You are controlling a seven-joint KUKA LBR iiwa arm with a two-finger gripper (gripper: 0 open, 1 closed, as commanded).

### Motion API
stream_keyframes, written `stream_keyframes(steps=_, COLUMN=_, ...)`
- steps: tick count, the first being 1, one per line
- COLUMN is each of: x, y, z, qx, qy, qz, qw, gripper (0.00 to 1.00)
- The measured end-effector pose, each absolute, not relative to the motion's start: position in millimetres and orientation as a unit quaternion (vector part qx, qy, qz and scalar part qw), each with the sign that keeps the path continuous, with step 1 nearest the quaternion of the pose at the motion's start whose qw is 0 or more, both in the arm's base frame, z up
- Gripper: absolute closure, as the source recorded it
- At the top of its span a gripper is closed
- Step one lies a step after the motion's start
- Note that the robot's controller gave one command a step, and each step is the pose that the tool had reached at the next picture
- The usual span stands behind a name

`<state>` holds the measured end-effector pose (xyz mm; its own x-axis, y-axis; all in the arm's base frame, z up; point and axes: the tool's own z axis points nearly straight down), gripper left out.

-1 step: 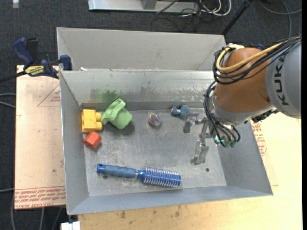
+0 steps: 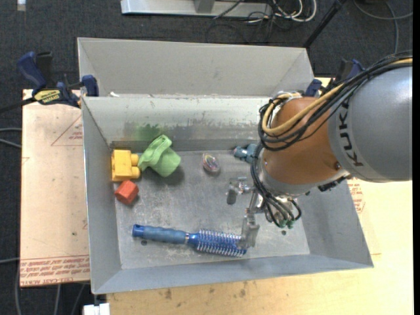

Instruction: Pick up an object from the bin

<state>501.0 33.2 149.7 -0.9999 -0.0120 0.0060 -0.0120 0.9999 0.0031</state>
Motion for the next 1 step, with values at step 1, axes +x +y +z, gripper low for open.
stream_keyframes(steps=1, x=482.6, y=47.0, z=85.4, qx=0.049, qy=-0.999, qz=-0.001, qw=-0.002, gripper=0.0)
